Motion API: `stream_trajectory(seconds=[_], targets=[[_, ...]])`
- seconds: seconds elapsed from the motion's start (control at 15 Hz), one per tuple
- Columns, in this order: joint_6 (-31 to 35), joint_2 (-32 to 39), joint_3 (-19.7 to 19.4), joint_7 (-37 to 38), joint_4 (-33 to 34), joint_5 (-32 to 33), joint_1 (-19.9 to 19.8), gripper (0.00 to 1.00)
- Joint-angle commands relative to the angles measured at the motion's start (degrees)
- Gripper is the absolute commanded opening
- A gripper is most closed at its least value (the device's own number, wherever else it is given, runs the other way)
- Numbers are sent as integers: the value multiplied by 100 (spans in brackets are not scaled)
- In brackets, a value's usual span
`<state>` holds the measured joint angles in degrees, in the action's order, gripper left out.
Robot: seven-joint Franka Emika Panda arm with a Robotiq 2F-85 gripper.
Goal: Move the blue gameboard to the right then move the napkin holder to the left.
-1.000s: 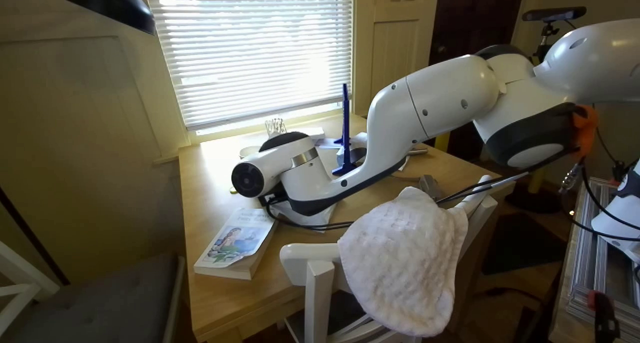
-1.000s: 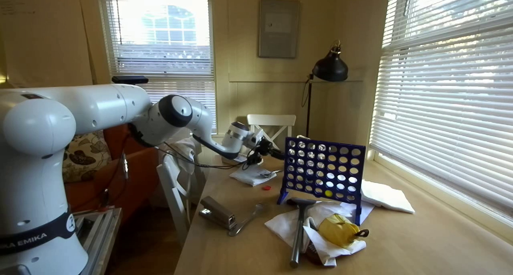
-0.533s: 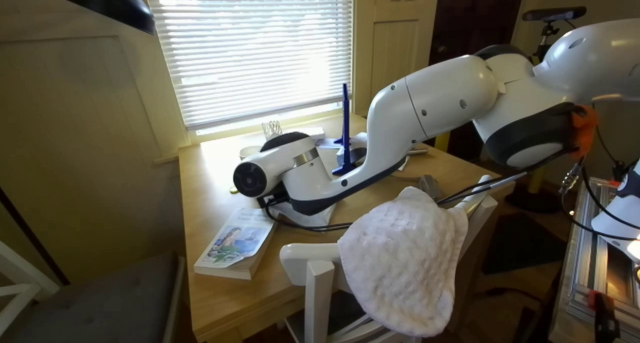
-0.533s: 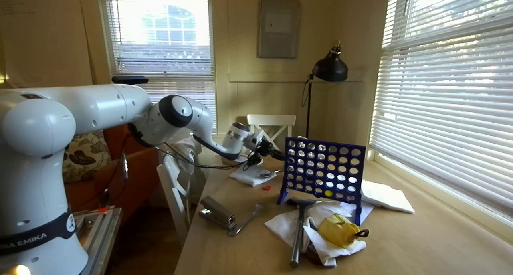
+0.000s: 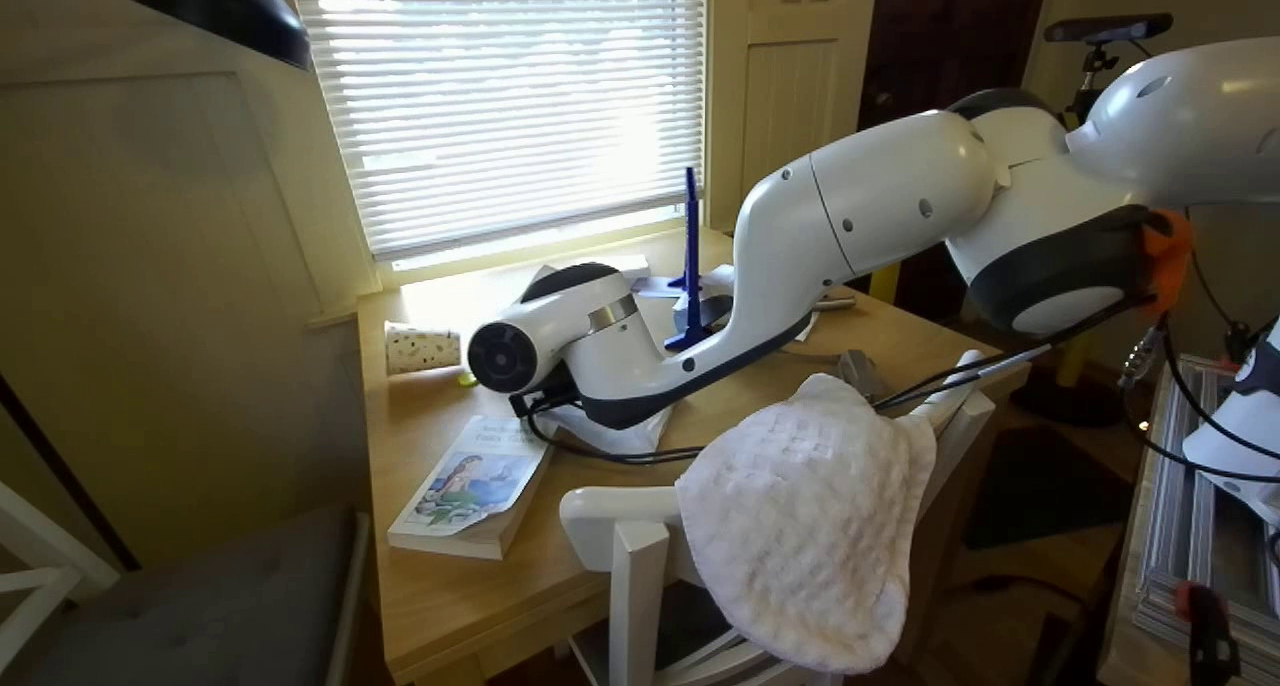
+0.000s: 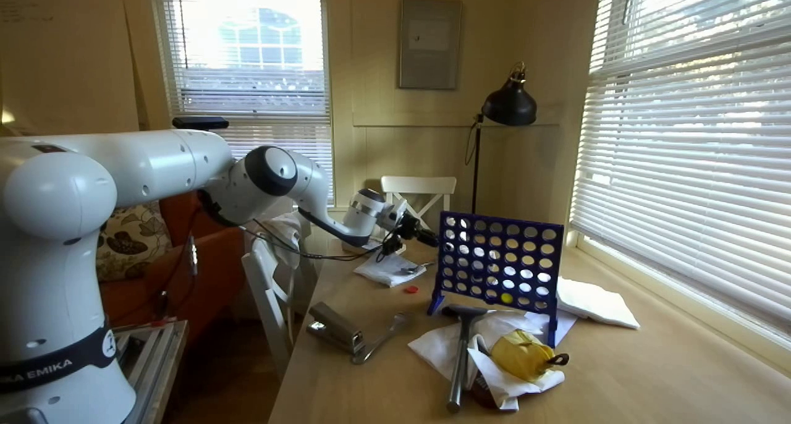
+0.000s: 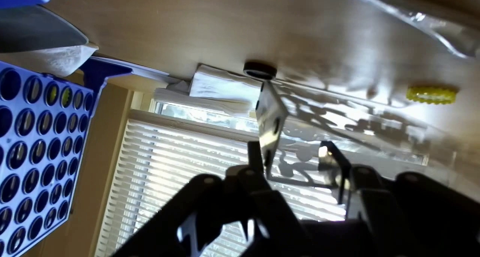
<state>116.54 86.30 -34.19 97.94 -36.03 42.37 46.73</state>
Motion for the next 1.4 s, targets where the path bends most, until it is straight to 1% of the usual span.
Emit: stream_trajectory(seconds=[0.0,0.13,0.2,0.4,0.47,0.53,0.6,0.67,0.73,0.8,0.87,0.93,1.0,1.27,1.33], targets=[[86,0,-78,130,-25,113,23,19],[157,-2,-136,214,-55,198,44,4],[211,-2,-135,261,-89,220,48,0],[152,-2,-168,220,-58,189,52,0],[87,-2,-138,125,-36,130,41,1],[-8,-2,-94,13,6,48,19,0],[-176,-47,42,-230,-2,-102,-16,0],[-334,-78,187,-511,4,-244,-49,27],[-586,-71,293,-789,63,-353,-69,28],[-950,-39,362,-1027,118,-432,-39,32],[-1372,-18,775,-1168,354,-59,-190,40],[-1566,-26,893,-1385,398,2,-205,46],[-1702,-38,1009,-1537,424,99,-205,54],[-2037,-75,1178,-2327,405,707,-81,83],[-1946,-88,1312,-1954,389,710,-171,64]])
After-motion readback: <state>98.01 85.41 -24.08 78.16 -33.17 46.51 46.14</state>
